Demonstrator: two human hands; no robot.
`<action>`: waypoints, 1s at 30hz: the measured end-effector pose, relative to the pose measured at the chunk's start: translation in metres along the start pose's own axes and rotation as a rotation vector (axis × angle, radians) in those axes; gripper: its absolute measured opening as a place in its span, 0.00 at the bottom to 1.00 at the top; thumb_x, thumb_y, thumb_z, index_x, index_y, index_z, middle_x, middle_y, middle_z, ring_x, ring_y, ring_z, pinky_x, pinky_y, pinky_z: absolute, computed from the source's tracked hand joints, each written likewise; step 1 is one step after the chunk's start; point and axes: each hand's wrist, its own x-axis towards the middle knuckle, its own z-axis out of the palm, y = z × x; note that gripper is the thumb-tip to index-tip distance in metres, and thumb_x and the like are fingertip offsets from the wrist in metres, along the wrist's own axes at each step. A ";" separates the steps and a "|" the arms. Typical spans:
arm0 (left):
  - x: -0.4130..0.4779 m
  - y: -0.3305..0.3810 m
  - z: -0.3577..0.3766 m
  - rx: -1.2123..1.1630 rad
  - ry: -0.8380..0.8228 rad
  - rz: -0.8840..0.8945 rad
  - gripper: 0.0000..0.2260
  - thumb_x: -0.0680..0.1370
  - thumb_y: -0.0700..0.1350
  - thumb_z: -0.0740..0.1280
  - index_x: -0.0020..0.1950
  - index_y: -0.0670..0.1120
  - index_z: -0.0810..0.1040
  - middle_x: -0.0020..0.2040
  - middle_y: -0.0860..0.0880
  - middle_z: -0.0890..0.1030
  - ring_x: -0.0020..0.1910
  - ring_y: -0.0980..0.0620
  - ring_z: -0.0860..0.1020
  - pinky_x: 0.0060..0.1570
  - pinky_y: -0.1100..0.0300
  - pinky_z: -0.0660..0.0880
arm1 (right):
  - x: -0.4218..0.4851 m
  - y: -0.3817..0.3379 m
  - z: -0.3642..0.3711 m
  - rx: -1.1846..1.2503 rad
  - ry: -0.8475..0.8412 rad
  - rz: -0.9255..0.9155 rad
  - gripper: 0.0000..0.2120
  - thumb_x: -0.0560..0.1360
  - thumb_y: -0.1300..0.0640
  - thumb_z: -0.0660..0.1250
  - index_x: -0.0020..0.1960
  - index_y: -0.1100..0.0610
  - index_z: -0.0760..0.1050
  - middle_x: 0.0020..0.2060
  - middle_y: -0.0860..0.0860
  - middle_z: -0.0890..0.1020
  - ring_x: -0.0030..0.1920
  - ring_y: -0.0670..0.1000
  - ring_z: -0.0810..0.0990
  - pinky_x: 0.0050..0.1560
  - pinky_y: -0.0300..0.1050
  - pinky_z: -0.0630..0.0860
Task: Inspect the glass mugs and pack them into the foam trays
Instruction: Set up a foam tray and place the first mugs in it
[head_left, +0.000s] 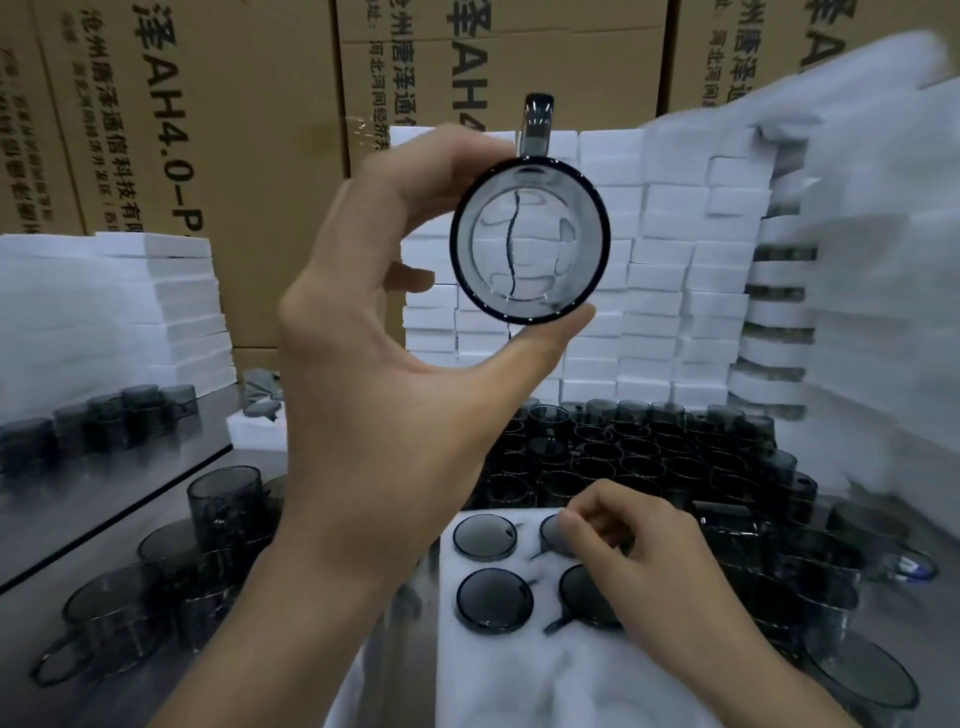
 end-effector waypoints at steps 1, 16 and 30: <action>0.007 -0.009 -0.002 0.079 0.180 0.027 0.20 0.76 0.39 0.80 0.62 0.47 0.75 0.65 0.48 0.80 0.68 0.43 0.80 0.65 0.48 0.77 | 0.000 0.000 0.000 -0.001 0.001 -0.002 0.09 0.80 0.43 0.69 0.45 0.46 0.81 0.38 0.43 0.84 0.40 0.44 0.82 0.41 0.36 0.77; -0.001 -0.071 0.007 -1.255 -0.046 -0.677 0.31 0.61 0.60 0.86 0.58 0.46 0.86 0.54 0.48 0.86 0.51 0.51 0.84 0.44 0.62 0.75 | 0.000 -0.003 0.000 -0.001 0.003 0.021 0.09 0.78 0.43 0.69 0.44 0.45 0.82 0.37 0.41 0.85 0.39 0.43 0.81 0.37 0.34 0.73; -0.021 -0.077 0.033 -1.261 -0.224 -0.792 0.35 0.64 0.71 0.75 0.55 0.44 0.89 0.46 0.49 0.89 0.39 0.56 0.87 0.35 0.66 0.73 | 0.000 -0.004 -0.001 0.018 0.014 -0.034 0.06 0.78 0.47 0.68 0.43 0.45 0.80 0.33 0.42 0.83 0.36 0.42 0.79 0.36 0.34 0.71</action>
